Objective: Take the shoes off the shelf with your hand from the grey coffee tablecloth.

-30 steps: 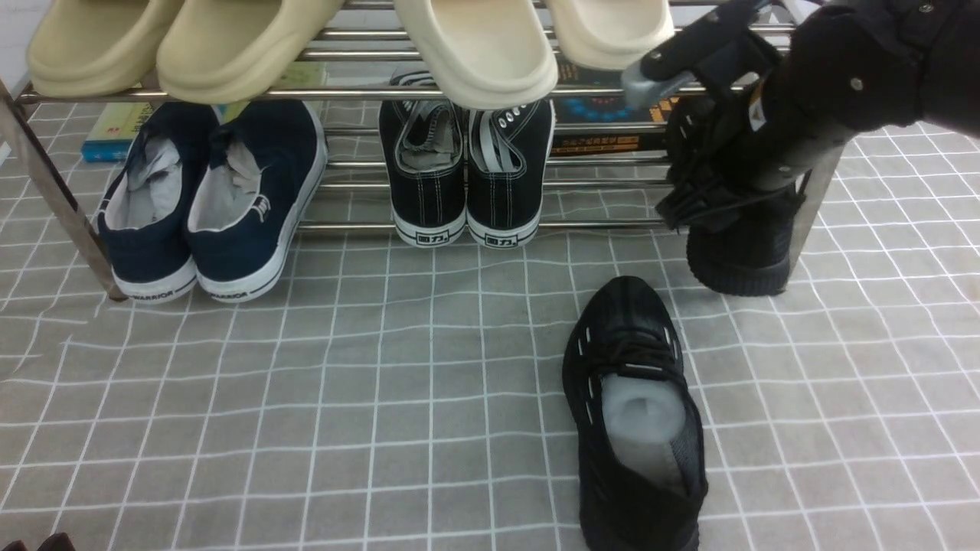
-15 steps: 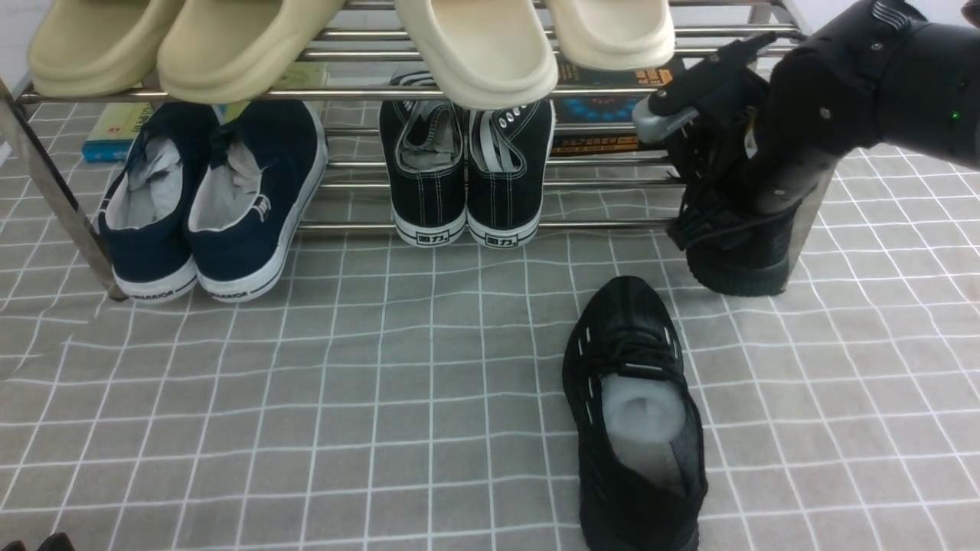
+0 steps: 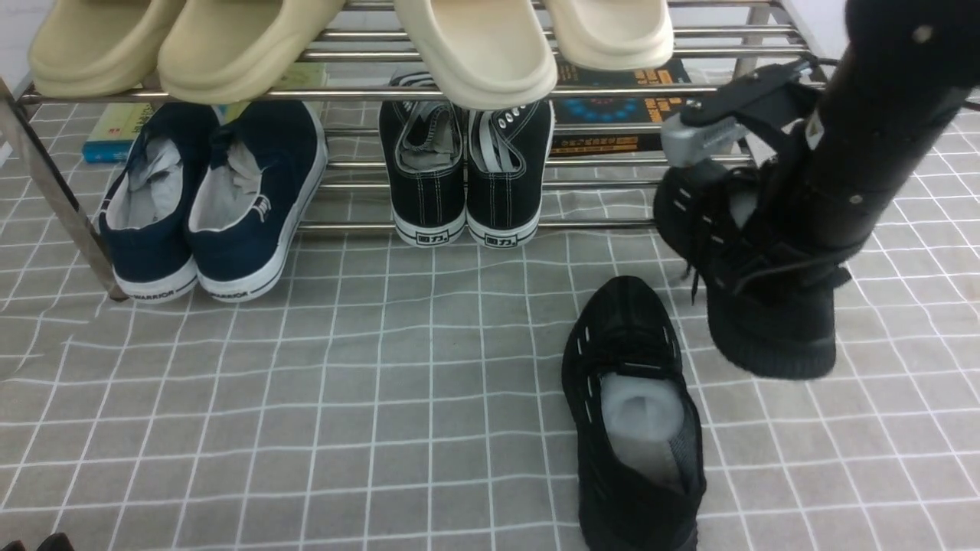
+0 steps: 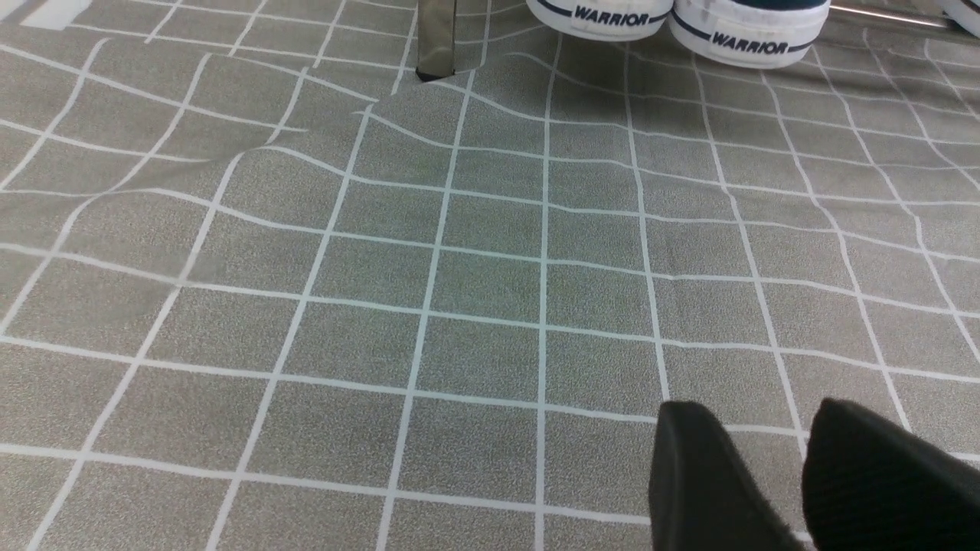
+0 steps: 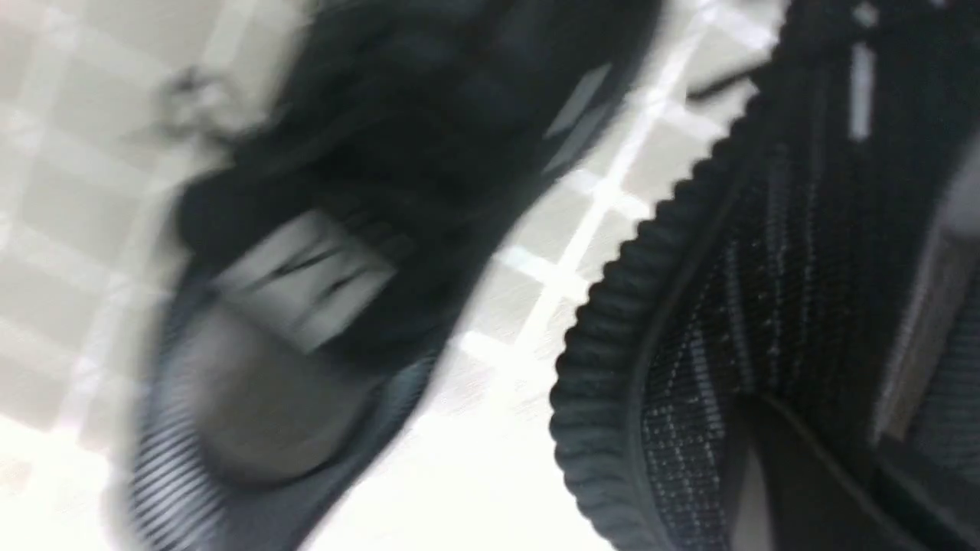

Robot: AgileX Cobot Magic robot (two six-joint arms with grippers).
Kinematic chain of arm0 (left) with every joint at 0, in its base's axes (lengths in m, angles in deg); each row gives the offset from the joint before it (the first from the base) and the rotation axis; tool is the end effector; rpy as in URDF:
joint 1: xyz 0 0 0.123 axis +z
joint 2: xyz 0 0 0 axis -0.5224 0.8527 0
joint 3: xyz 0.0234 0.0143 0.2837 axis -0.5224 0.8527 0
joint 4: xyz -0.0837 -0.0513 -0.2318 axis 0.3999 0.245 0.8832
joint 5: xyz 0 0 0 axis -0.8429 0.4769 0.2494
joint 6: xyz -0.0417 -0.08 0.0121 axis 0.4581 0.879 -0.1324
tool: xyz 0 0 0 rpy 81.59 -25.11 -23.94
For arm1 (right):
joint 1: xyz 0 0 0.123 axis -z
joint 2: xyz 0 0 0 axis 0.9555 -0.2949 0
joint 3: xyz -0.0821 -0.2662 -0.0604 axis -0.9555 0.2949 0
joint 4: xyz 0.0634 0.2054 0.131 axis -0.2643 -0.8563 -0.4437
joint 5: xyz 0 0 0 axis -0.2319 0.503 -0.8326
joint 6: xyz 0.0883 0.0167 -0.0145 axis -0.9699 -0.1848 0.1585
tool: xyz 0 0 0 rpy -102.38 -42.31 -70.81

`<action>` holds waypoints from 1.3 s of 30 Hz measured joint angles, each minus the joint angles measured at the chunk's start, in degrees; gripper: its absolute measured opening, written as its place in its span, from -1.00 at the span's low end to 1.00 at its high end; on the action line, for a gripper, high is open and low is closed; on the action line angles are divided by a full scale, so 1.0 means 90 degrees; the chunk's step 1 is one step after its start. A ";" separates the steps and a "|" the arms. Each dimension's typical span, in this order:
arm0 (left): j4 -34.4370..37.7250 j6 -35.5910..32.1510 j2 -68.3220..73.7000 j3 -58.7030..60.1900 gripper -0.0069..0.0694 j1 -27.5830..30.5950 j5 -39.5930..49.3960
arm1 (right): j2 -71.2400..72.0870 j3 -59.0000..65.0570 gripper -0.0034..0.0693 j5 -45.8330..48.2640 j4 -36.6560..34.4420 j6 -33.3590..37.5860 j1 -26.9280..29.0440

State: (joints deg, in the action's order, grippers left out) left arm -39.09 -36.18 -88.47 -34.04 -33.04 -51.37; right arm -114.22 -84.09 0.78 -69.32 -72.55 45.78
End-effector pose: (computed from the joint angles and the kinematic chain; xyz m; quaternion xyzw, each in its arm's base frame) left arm 0.0521 0.0028 0.1723 -0.0551 0.8049 -0.0278 0.5902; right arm 0.2978 0.1538 0.3195 -0.2548 0.9574 0.0369 0.1306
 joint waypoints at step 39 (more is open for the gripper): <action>-0.0129 0.0000 0.0000 0.0000 -0.19 0.0000 0.0012 | 0.0604 0.2290 0.15 -0.0252 -0.0503 0.0164 -0.0266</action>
State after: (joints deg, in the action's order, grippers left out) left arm -40.25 -36.18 -88.47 -34.04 -33.04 -51.27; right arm -108.78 -63.48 -1.49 -73.85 -71.08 43.38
